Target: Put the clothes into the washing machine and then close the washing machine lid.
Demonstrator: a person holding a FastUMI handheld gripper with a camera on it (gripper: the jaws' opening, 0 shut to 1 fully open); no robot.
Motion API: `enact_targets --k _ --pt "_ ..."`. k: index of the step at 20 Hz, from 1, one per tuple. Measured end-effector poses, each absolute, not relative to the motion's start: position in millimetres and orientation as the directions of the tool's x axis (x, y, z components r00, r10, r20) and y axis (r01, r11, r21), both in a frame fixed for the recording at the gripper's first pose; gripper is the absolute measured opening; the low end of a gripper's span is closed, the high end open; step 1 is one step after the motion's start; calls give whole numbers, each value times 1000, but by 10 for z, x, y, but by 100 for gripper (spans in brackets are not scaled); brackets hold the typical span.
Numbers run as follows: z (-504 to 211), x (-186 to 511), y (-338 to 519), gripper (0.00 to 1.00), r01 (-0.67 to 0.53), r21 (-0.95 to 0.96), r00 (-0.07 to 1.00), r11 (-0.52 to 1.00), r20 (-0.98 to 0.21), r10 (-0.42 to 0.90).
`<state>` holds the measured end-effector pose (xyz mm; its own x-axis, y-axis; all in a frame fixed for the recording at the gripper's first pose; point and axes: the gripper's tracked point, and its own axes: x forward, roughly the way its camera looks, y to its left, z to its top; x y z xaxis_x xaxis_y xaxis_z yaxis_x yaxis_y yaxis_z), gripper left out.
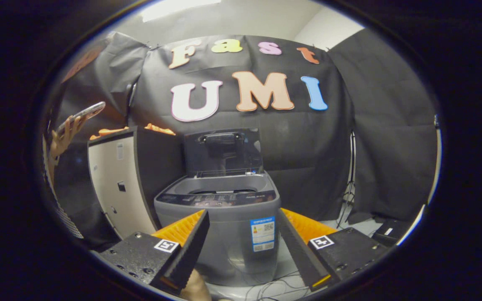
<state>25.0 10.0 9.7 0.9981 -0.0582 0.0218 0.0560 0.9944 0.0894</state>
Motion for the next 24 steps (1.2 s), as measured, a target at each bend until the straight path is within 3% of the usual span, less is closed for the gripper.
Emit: enact_targets --k 9,17,24 --pt "1558 1250 1285 97 -101 100 985 990 148 85" --pt "2712 2073 2870 97 -287 12 951 958 124 284" --pt "3002 2593 4203 97 -477 51 879 877 26 476"
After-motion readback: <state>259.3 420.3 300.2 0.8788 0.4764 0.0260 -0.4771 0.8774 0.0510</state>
